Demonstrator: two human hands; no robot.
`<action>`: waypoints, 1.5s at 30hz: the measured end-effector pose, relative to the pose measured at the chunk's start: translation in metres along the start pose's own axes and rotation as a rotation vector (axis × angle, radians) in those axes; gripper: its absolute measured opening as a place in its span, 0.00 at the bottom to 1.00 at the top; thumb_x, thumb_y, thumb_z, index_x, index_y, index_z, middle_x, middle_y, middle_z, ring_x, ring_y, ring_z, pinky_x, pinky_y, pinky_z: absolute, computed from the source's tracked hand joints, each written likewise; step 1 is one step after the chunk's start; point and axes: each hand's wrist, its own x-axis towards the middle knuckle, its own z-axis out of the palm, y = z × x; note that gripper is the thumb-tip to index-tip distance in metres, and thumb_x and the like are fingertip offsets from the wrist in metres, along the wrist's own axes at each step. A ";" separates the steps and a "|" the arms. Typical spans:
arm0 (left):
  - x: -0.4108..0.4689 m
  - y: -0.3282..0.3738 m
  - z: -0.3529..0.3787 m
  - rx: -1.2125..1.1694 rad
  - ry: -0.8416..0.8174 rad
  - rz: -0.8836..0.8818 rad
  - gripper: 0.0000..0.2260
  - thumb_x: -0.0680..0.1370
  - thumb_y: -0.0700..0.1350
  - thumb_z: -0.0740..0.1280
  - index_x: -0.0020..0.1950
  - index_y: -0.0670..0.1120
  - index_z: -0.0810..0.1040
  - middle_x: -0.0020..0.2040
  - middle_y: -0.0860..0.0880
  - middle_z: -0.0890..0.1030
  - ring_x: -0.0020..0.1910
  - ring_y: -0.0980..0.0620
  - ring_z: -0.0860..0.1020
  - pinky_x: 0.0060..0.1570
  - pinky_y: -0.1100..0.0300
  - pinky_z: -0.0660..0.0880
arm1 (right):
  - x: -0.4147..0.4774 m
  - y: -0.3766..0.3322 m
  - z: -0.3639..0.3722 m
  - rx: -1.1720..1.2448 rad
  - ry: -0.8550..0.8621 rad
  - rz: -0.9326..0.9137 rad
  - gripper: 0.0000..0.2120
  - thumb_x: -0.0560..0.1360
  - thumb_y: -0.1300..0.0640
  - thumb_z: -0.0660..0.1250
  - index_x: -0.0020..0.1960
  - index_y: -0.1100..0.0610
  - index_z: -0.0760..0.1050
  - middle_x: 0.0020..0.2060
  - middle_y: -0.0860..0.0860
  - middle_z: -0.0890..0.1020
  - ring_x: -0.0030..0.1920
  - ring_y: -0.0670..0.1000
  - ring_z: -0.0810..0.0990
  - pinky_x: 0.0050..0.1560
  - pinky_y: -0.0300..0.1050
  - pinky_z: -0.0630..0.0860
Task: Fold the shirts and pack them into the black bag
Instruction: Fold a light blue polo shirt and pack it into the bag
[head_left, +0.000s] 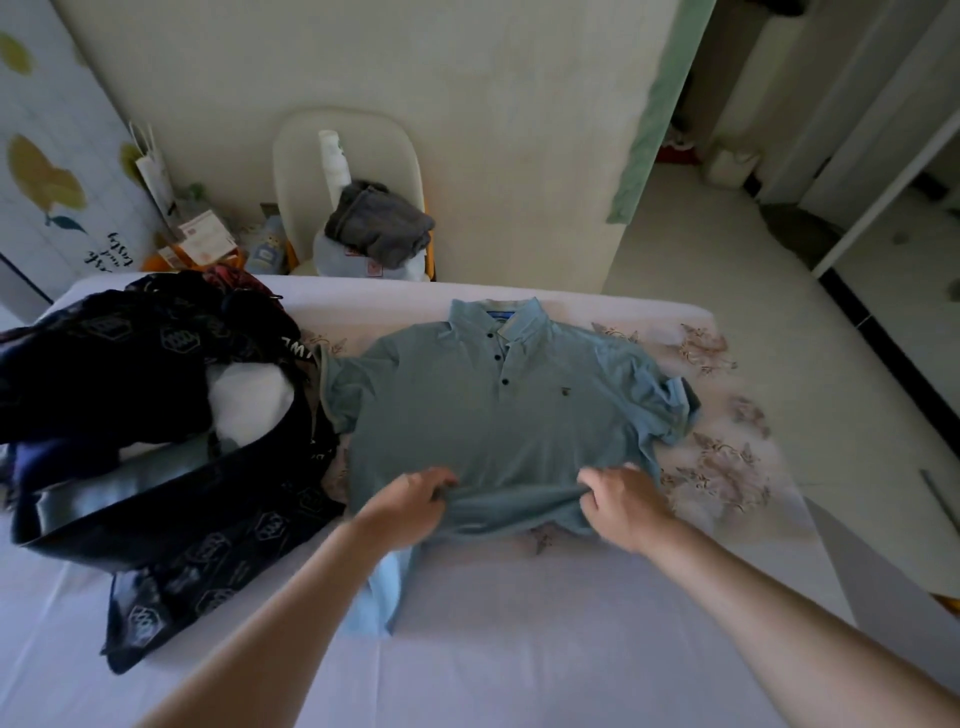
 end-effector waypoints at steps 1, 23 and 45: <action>0.008 0.003 -0.010 0.022 0.058 -0.014 0.17 0.78 0.41 0.62 0.66 0.51 0.76 0.59 0.44 0.82 0.59 0.43 0.78 0.55 0.57 0.72 | 0.010 0.004 -0.009 -0.022 0.019 0.007 0.12 0.75 0.53 0.55 0.48 0.54 0.75 0.42 0.51 0.82 0.44 0.55 0.80 0.53 0.49 0.71; 0.034 -0.025 0.042 0.197 -0.020 0.134 0.26 0.74 0.36 0.67 0.72 0.49 0.73 0.75 0.48 0.66 0.74 0.46 0.65 0.70 0.52 0.68 | 0.067 0.031 0.035 -0.012 -0.078 -0.117 0.18 0.75 0.57 0.68 0.65 0.49 0.78 0.61 0.52 0.77 0.62 0.58 0.74 0.65 0.54 0.70; 0.171 0.013 -0.150 -0.283 0.593 -0.632 0.21 0.83 0.49 0.58 0.75 0.45 0.62 0.69 0.38 0.72 0.65 0.36 0.73 0.57 0.45 0.72 | 0.225 0.052 -0.094 0.679 0.172 0.525 0.24 0.80 0.54 0.61 0.75 0.54 0.66 0.65 0.54 0.79 0.60 0.57 0.79 0.56 0.46 0.75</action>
